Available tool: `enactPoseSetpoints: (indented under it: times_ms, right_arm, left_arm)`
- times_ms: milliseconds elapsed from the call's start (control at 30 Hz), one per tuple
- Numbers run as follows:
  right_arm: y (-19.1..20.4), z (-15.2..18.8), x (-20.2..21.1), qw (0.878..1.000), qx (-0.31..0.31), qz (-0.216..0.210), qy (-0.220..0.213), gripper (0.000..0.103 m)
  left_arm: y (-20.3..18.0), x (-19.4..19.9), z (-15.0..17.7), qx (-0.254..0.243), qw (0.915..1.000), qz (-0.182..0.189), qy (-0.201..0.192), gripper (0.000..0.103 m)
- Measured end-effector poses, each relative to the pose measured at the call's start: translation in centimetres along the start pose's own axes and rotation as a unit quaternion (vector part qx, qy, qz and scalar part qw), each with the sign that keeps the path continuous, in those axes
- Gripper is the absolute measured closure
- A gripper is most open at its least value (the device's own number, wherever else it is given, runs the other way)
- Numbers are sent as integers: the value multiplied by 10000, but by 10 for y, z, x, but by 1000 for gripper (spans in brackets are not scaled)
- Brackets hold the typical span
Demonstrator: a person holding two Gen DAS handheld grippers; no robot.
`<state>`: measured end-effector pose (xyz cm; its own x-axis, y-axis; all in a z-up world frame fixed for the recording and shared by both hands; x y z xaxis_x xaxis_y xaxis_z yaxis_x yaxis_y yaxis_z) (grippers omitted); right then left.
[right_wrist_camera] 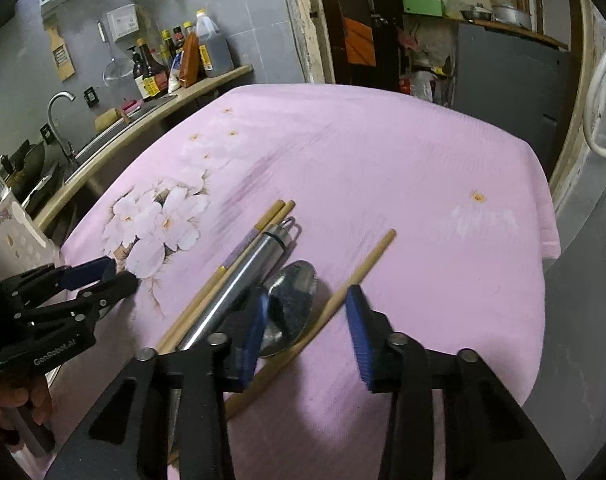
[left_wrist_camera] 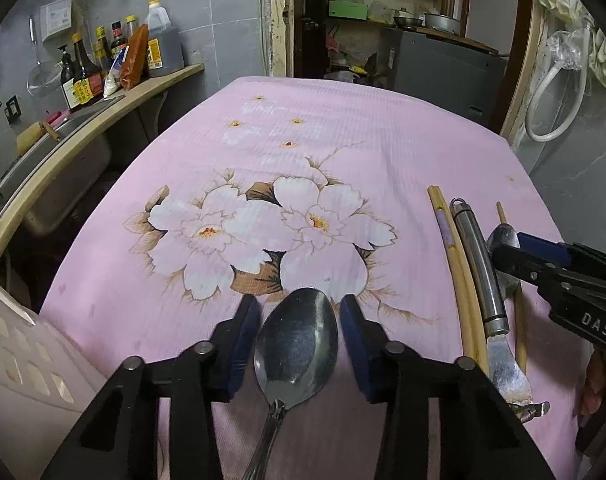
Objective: Organize utensils
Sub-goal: 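Grasp a metal spoon with the left tool while the right tool grasps another spoon, then lift and carry both spoons over the white caddy with both tools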
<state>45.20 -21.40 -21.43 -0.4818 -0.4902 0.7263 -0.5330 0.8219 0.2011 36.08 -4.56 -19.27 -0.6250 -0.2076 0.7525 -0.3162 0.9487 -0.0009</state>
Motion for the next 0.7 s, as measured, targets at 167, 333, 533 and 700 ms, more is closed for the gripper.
enactPoseSetpoints:
  times_ms: [167, 333, 533, 700]
  right_arm:
    - [-3, 0, 2, 9997, -199, -112, -51, 90]
    - [-2, 1, 7, 9990, -360, -230, -120, 99]
    - [-5, 3, 32, 9964, -714, -264, -367, 100]
    - [3, 2, 70, 9946, -704, -85, -757, 101]
  left_arm:
    - [2, 0, -2, 49, 9999, 90, 27, 68]
    - [2, 7, 0, 93, 9983, 575, 19, 68]
    - [-8, 30, 0, -22, 9927, 1177, -246, 69]
    - [-11, 53, -2, -199, 9865, 1559, -467, 69]
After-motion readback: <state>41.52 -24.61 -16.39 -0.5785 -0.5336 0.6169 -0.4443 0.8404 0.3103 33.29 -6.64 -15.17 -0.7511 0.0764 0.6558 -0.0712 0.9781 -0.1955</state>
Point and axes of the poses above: each gripper's, at about its wrist camera, not at the fingertips, and x roughly against the way its jaws point, y to its left, z to its underside, the point moved 2 cm from there along -x, roughly the way its jaws point, and after that the axes turned 3 degrees about -y, right-handed, at the moved point
